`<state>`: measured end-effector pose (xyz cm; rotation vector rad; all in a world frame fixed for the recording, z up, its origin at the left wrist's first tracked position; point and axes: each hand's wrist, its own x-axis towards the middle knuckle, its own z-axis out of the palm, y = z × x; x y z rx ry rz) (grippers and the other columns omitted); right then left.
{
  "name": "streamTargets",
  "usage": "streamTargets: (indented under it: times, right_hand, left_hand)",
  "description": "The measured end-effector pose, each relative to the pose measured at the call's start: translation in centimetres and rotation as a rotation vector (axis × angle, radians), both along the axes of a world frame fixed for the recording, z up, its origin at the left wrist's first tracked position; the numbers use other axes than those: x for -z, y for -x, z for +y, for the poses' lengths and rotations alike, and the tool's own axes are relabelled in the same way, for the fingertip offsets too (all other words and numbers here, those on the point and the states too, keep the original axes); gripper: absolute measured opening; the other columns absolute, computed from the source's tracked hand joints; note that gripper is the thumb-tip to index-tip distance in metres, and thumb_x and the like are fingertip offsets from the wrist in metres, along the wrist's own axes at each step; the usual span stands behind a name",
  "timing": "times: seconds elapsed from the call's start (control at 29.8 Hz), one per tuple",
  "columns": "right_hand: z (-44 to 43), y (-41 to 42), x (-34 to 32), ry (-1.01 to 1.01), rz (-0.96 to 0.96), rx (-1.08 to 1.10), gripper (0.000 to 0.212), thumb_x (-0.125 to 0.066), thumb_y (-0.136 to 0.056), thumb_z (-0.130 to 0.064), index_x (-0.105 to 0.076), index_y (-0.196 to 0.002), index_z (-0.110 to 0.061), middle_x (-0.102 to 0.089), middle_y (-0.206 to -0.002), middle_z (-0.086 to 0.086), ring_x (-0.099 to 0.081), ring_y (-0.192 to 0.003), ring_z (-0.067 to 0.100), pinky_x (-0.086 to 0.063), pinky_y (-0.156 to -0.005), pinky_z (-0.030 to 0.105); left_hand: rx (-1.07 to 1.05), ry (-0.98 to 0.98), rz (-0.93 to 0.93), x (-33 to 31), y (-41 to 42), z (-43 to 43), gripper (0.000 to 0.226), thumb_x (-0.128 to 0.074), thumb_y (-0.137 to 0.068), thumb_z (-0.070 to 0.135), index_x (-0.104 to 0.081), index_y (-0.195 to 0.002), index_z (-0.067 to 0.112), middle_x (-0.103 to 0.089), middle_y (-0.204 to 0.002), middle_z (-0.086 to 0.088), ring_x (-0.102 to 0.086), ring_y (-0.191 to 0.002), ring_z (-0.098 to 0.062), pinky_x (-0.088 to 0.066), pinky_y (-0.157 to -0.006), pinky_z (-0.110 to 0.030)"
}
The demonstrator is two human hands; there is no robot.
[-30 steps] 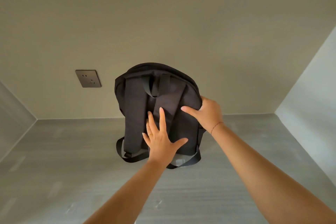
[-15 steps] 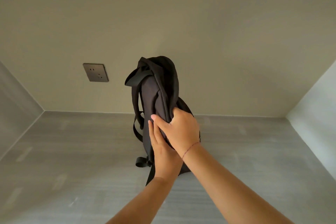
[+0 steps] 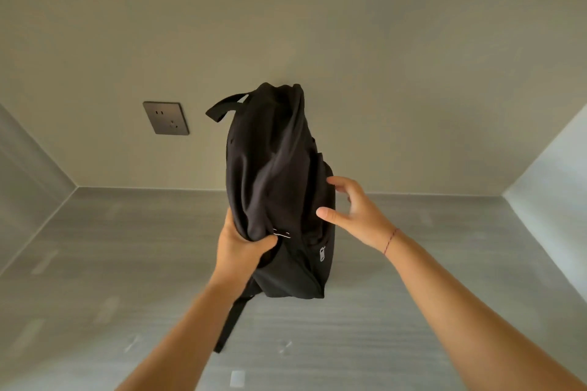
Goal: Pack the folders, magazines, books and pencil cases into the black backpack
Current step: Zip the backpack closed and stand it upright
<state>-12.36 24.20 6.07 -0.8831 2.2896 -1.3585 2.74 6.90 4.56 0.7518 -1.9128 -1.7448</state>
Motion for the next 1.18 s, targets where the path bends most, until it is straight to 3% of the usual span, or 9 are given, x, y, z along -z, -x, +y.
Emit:
streamTargets:
  times: [0.2, 0.34, 0.47, 0.57, 0.67, 0.77, 0.91, 1.08, 1.18]
  right_hand:
    - [-2.4, 2.9, -0.3, 0.000, 0.034, 0.031, 0.098, -0.078, -0.070, -0.040, -0.020, -0.148, -0.023, -0.026, -0.153, -0.003, -0.026, -0.141, 0.014, -0.026, -0.117, 0.040]
    - [-4.1, 5.1, -1.1, -0.017, 0.062, 0.039, 0.106, -0.079, -0.069, -0.042, -0.012, -0.150, -0.027, -0.019, -0.155, -0.004, -0.022, -0.143, 0.015, -0.024, -0.117, 0.039]
    - [-5.3, 7.5, -1.5, -0.001, 0.082, 0.096, 0.110, -0.079, -0.066, -0.047, -0.009, -0.149, -0.030, -0.016, -0.156, -0.006, -0.020, -0.143, 0.016, -0.024, -0.117, 0.043]
    - [-6.2, 9.5, -1.8, -0.012, 0.055, 0.124, 0.112, -0.079, -0.066, -0.047, -0.006, -0.149, -0.033, -0.011, -0.157, -0.007, -0.017, -0.145, 0.018, -0.023, -0.117, 0.045]
    - [-7.4, 11.7, -2.2, -0.033, -0.008, 0.128, 0.116, -0.080, -0.065, -0.046, -0.003, -0.150, -0.032, -0.010, -0.159, -0.004, -0.015, -0.146, 0.020, -0.022, -0.117, 0.046]
    - [-8.8, 13.1, -2.6, -0.036, -0.142, 0.072, 0.112, -0.079, -0.070, -0.039, -0.001, -0.150, -0.031, -0.015, -0.159, -0.001, -0.020, -0.144, 0.022, -0.026, -0.114, 0.044]
    - [-10.4, 14.5, -2.1, -0.028, -0.268, 0.020, 0.096, -0.079, -0.068, -0.041, -0.022, -0.145, -0.028, -0.040, -0.145, 0.001, -0.042, -0.131, 0.025, -0.038, -0.109, 0.044]
    - [-11.3, 14.6, -1.2, -0.007, -0.285, -0.019, 0.070, -0.080, -0.072, -0.032, -0.048, -0.133, -0.020, -0.060, -0.124, -0.003, -0.056, -0.115, 0.021, -0.044, -0.097, 0.033]
    - [-9.8, 13.9, -1.2, 0.049, -0.280, 0.028, 0.051, -0.076, -0.077, -0.020, -0.057, -0.124, -0.017, -0.065, -0.115, 0.000, -0.061, -0.109, 0.021, -0.046, -0.091, 0.032]
  left_hand:
    - [0.115, -0.107, -0.119, -0.4, 0.5, -5.8, 0.072, -0.085, -0.035, 0.018, -0.063, -0.103, 0.023, -0.071, -0.104, -0.003, -0.065, -0.099, -0.023, -0.053, -0.086, -0.042]
    - [0.290, -0.094, -0.184, -1.8, 1.3, -8.9, 0.081, -0.088, -0.035, 0.018, -0.063, -0.112, 0.017, -0.072, -0.108, -0.004, -0.065, -0.105, -0.025, -0.050, -0.096, -0.045]
    - [0.387, 0.081, -0.250, -2.7, 1.4, -10.1, 0.101, -0.091, -0.038, 0.038, -0.046, -0.127, 0.029, -0.058, -0.126, 0.007, -0.055, -0.115, -0.012, -0.044, -0.102, -0.041]
    - [0.184, 0.136, -0.147, -1.7, 1.1, -7.9, 0.115, -0.091, -0.047, 0.036, -0.025, -0.141, 0.031, -0.043, -0.133, 0.015, -0.045, -0.119, -0.008, -0.040, -0.099, -0.032]
    - [-0.069, 0.120, -0.036, -0.9, 1.0, -5.5, 0.097, -0.090, -0.056, 0.026, -0.033, -0.135, 0.035, -0.049, -0.116, 0.024, -0.050, -0.106, -0.002, -0.041, -0.091, -0.026]
    - [-0.118, 0.090, -0.029, -0.3, 1.2, -5.6, 0.084, -0.086, -0.063, 0.025, -0.038, -0.130, 0.037, -0.050, -0.104, 0.030, -0.053, -0.097, -0.002, -0.043, -0.085, -0.023]
    - [-0.092, 0.054, -0.066, 0.1, 1.6, -7.0, 0.074, -0.084, -0.066, 0.023, -0.044, -0.128, 0.032, -0.055, -0.103, 0.023, -0.055, -0.098, -0.009, -0.046, -0.085, -0.026]
    - [-0.027, -0.073, -0.139, 0.6, 2.2, -10.5, 0.068, -0.088, -0.057, 0.033, -0.056, -0.116, 0.028, -0.066, -0.113, 0.004, -0.060, -0.108, -0.021, -0.049, -0.096, -0.046]
    - [0.036, -0.079, -0.134, 0.1, 3.4, -12.3, 0.047, -0.084, -0.066, 0.017, -0.059, -0.102, 0.035, -0.067, -0.109, 0.006, -0.062, -0.106, -0.020, -0.048, -0.098, -0.046]
